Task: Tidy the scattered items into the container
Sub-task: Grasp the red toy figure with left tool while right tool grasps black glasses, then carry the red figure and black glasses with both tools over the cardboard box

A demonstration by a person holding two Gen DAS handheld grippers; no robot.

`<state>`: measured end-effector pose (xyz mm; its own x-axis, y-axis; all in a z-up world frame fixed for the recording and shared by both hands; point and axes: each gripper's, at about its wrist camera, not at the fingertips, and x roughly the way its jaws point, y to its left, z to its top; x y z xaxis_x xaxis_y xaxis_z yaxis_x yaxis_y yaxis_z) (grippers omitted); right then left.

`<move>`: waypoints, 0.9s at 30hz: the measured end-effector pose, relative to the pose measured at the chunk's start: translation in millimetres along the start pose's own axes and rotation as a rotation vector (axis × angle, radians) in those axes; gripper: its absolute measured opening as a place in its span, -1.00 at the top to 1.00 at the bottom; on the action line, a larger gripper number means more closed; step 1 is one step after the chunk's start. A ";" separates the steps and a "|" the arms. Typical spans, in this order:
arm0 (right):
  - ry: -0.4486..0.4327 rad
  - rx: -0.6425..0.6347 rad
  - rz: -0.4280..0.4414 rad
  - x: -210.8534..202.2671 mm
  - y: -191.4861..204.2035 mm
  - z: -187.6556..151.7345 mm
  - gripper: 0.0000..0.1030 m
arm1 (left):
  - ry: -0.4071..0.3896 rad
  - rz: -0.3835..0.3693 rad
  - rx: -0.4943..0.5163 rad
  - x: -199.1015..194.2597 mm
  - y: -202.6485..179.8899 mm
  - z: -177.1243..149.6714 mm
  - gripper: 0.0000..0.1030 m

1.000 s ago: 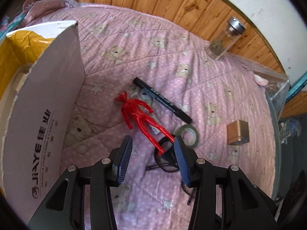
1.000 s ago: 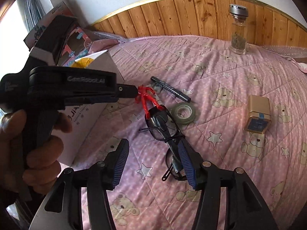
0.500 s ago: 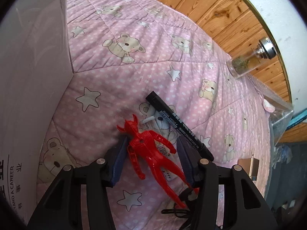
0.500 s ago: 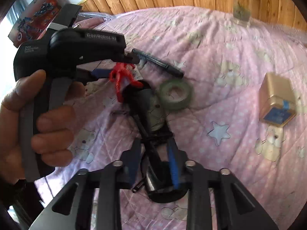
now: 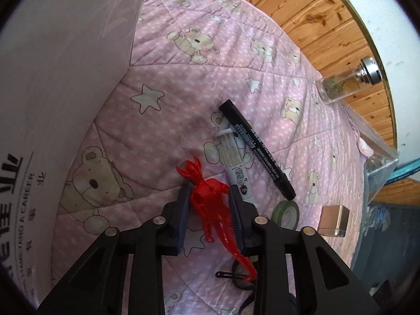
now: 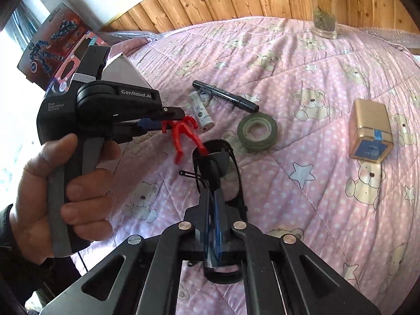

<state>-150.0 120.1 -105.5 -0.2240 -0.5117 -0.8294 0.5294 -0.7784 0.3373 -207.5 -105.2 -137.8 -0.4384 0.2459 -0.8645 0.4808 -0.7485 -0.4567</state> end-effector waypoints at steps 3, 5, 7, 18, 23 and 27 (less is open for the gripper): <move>0.018 -0.006 -0.019 8.6 -4.3 -3.0 0.24 | -0.033 0.025 0.016 4.1 -11.5 -1.4 -0.07; 0.022 -0.023 -0.023 14.2 -3.4 -4.9 0.03 | -0.058 0.090 0.082 7.7 -24.2 -4.5 -0.07; 0.038 -0.050 -0.031 21.4 0.2 -7.0 0.03 | -0.078 0.152 0.170 10.9 -35.0 -10.2 -0.03; 0.028 -0.030 -0.066 12.0 3.3 -10.6 0.27 | -0.085 0.056 0.130 -12.5 -4.3 -15.1 0.51; 0.020 0.004 -0.044 4.1 3.6 -10.3 0.28 | -0.076 0.054 0.126 -21.6 -1.6 -19.2 0.53; 0.014 0.030 -0.026 -2.2 -1.7 -14.4 0.28 | -0.093 0.072 0.149 -31.5 -11.4 -21.3 0.57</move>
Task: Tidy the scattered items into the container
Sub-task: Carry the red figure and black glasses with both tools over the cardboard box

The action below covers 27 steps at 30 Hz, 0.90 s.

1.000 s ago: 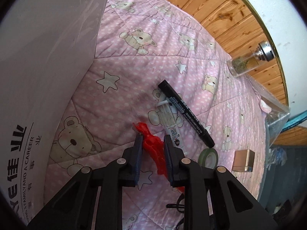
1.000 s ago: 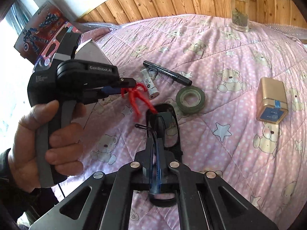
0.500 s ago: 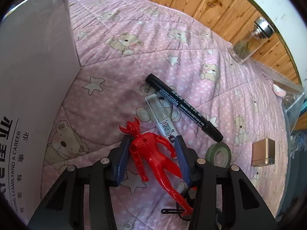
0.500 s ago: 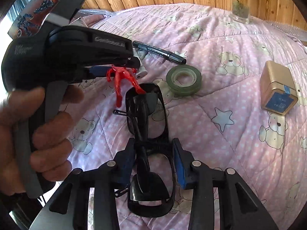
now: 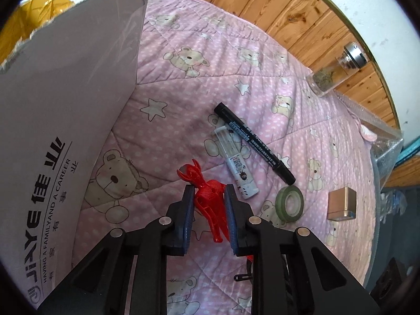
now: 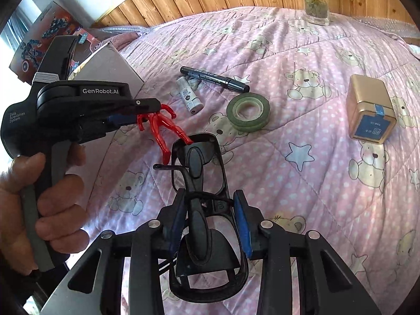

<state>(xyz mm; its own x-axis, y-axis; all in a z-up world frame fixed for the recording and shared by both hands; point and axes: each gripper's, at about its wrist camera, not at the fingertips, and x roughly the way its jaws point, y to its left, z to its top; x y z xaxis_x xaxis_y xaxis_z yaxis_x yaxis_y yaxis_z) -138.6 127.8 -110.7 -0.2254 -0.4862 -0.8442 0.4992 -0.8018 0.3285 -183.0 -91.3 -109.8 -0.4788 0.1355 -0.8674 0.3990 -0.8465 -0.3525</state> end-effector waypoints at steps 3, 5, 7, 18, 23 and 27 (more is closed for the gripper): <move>-0.006 0.008 0.009 -4.4 -0.2 3.2 0.28 | -0.015 -0.006 0.007 -15.8 -2.2 0.8 0.59; -0.010 0.005 0.009 -3.7 -0.4 4.2 0.29 | -0.027 -0.023 0.000 -28.5 -1.5 2.0 0.61; -0.012 0.002 0.010 -2.0 0.5 4.8 0.29 | -0.031 -0.039 0.000 -38.4 -1.6 3.1 0.62; -0.012 0.047 0.038 -11.5 -5.4 -7.1 0.30 | -0.043 -0.076 0.040 -81.6 -8.4 -1.9 0.62; -0.010 0.092 0.026 -11.4 -16.8 -10.3 0.30 | -0.079 -0.073 0.107 -104.6 -19.5 -6.3 0.62; -0.037 0.124 0.044 -20.2 -21.2 -10.8 0.30 | -0.094 -0.074 0.140 -115.8 -26.6 -10.5 0.62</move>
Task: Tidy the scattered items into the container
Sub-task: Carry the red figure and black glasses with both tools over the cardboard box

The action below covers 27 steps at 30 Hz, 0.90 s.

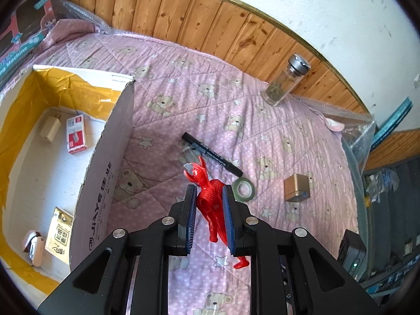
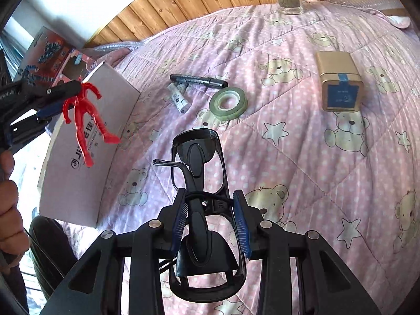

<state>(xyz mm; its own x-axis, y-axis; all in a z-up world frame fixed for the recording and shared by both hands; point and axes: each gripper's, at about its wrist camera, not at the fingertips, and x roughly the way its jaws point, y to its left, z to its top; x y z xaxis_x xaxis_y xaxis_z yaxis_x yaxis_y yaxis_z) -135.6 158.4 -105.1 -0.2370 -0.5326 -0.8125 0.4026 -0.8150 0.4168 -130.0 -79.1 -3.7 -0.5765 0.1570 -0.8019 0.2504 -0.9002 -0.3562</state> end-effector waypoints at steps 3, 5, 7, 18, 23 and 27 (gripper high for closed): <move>-0.026 0.005 0.009 -9.6 2.2 -2.1 0.30 | -0.004 -0.003 0.018 -6.8 -4.8 -4.4 0.62; -0.039 0.008 0.015 -14.6 4.1 -3.7 0.30 | -0.004 -0.007 0.027 -11.1 -7.7 -8.0 0.62; -0.051 0.009 0.020 -19.7 6.0 -5.3 0.30 | -0.004 -0.010 0.036 -15.7 -9.6 -11.6 0.62; -0.134 0.010 0.021 -53.1 26.6 -17.9 0.30 | -0.001 -0.034 0.052 -45.4 -3.5 -32.1 0.62; -0.152 0.004 0.026 -62.0 43.6 -27.9 0.30 | 0.006 -0.044 0.043 -57.5 7.7 -42.2 0.62; -0.171 -0.011 0.027 -70.9 61.2 -38.6 0.30 | 0.009 -0.051 0.034 -67.5 18.0 -47.4 0.62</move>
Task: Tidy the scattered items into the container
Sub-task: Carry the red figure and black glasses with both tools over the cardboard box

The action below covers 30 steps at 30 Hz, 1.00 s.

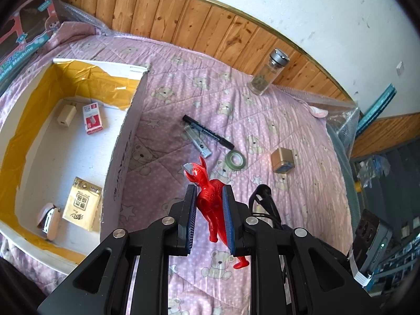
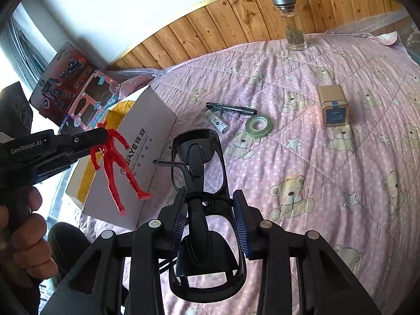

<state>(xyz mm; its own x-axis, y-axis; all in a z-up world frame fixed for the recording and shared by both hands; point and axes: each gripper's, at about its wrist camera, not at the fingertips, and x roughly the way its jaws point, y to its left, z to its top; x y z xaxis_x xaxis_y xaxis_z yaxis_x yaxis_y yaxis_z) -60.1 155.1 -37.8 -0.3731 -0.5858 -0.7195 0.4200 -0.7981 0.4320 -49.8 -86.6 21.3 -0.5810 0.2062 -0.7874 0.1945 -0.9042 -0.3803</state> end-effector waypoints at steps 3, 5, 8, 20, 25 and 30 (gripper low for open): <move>-0.023 -0.010 -0.003 -9.0 12.3 -2.7 0.30 | -0.008 -0.002 -0.001 -9.9 6.3 -2.3 0.62; -0.032 -0.005 0.003 -13.2 18.4 -3.4 0.30 | -0.012 -0.003 -0.006 -17.4 12.5 -2.0 0.62; -0.041 -0.001 0.011 -18.2 27.1 -3.1 0.30 | -0.026 -0.004 -0.012 -29.6 21.4 -0.6 0.62; -0.045 -0.022 0.041 -16.4 73.2 1.0 0.30 | -0.060 -0.006 -0.066 -61.6 63.7 1.7 0.63; -0.046 -0.067 0.048 -16.3 100.6 8.8 0.30 | -0.075 -0.014 -0.102 -71.9 84.8 5.4 0.63; -0.044 -0.101 0.043 -9.9 122.8 18.4 0.30 | -0.089 -0.007 -0.125 -80.3 105.7 11.2 0.63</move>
<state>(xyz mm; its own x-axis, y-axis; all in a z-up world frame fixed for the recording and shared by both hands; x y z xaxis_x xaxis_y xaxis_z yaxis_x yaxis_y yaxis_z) -20.1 60.3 32.5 -0.3880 -0.6264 -0.6761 0.5165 -0.7554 0.4034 8.6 -202.9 49.8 -0.6496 0.1730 -0.7403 0.2840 -0.8480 -0.4474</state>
